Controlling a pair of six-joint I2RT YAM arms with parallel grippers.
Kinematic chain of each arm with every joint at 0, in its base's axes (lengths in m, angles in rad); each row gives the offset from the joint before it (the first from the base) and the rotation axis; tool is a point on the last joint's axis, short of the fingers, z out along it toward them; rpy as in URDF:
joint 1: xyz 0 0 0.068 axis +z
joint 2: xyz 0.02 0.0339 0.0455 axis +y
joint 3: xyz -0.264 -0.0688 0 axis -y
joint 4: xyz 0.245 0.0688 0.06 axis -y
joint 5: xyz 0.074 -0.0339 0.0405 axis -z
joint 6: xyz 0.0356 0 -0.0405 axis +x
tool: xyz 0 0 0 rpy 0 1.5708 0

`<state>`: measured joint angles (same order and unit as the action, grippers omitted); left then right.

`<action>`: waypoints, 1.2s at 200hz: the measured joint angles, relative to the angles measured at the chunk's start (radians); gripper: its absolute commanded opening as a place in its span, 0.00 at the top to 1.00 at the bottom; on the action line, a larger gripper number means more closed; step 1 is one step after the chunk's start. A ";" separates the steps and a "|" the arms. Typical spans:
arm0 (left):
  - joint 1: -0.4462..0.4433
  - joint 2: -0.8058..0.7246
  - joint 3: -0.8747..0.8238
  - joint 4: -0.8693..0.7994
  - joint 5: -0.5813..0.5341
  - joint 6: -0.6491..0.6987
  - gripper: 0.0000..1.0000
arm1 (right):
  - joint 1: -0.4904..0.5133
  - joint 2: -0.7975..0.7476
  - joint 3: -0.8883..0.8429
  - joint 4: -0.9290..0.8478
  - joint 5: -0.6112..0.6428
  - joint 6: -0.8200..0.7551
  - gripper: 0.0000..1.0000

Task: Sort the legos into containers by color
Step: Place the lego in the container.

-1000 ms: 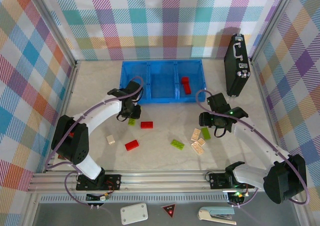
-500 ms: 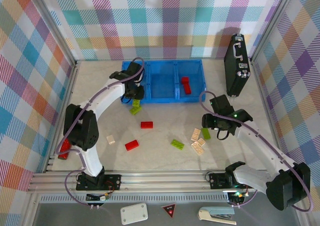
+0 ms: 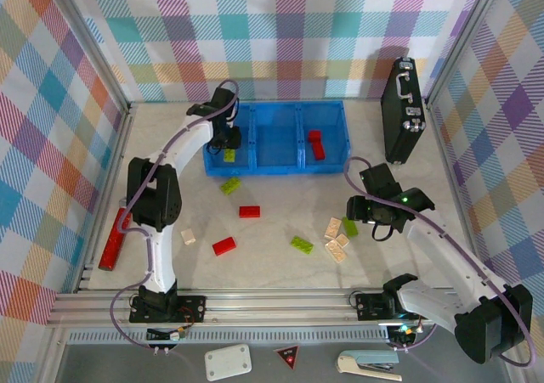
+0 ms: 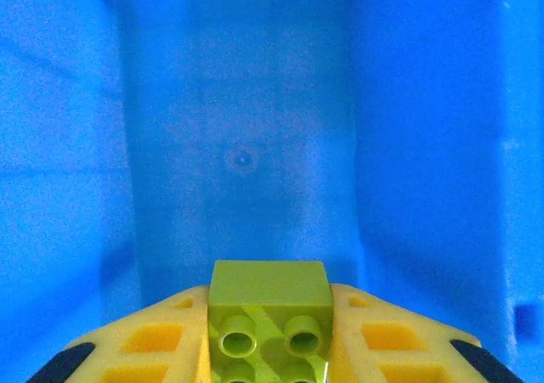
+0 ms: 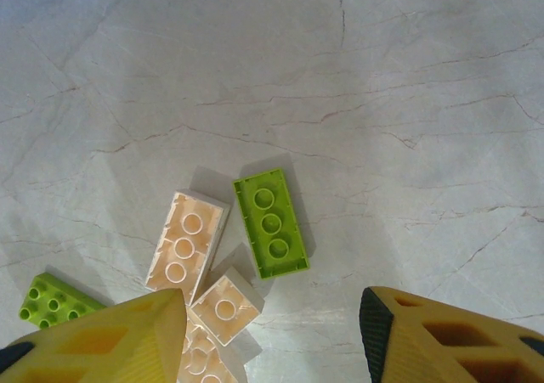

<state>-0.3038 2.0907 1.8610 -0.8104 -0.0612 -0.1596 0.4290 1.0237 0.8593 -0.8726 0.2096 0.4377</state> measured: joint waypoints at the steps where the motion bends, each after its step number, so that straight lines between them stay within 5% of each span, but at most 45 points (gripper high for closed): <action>1: 0.001 0.003 0.003 0.000 0.000 0.000 0.69 | 0.000 0.000 0.000 0.000 0.000 0.000 0.42; 166: -0.008 0.048 0.246 -0.028 0.255 -0.094 0.71 | 0.000 -0.008 0.000 -0.012 0.011 0.004 0.42; 240: -0.169 0.048 0.203 0.063 0.113 -0.180 0.71 | 0.000 -0.010 0.000 -0.012 0.010 0.004 0.42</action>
<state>-0.4732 2.1384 2.0640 -0.7475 0.0513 -0.3393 0.4286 1.0142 0.8593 -0.8845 0.2195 0.4416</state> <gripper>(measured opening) 0.297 0.578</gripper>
